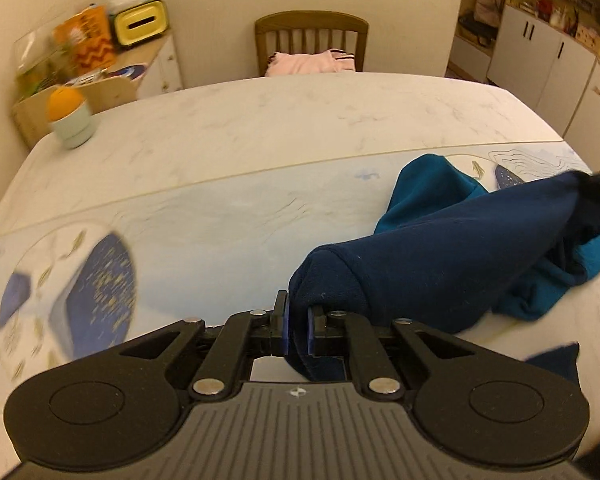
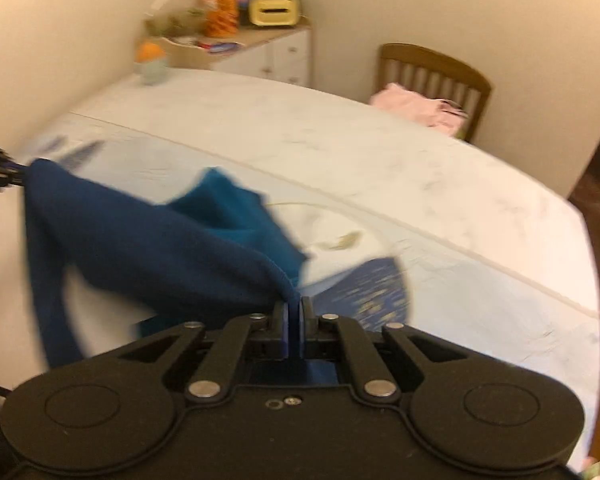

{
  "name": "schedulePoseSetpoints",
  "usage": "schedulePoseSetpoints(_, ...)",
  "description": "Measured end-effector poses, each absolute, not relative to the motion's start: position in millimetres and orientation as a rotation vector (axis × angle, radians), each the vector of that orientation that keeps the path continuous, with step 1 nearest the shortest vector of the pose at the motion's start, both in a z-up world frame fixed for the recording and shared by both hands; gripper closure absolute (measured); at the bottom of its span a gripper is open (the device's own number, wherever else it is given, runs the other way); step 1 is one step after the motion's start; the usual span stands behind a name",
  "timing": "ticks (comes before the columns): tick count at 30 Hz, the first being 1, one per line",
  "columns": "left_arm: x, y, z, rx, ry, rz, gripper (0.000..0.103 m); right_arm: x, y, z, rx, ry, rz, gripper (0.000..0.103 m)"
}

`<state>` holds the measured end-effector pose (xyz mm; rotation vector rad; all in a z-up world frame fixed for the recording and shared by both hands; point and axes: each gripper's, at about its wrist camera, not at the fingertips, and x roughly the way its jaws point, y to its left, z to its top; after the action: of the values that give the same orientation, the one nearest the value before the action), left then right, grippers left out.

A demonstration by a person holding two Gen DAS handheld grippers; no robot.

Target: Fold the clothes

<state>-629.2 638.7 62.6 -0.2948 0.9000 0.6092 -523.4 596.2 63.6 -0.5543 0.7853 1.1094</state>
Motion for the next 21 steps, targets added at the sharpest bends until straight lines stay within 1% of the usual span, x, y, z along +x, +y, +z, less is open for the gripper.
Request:
schedulePoseSetpoints(3,-598,649,52,-0.286,0.922,0.62,0.096,-476,603,41,-0.603,0.791,1.068,0.0)
schedulePoseSetpoints(9,-567,663,30,-0.301,0.986,0.671,0.096,-453,615,-2,-0.63,0.834,1.077,0.0)
schedulePoseSetpoints(12,-565,667,22,-0.324,1.0,0.685,0.096,-457,603,9,-0.619,0.785,1.113,0.0)
schedulePoseSetpoints(17,-567,671,21,-0.374,0.983,0.695,0.096,-495,586,50,-0.664,0.63,1.333,0.0)
schedulePoseSetpoints(21,-565,672,20,-0.39,0.981,0.7,0.096,-536,598,48,-0.762,0.598,1.47,0.0)
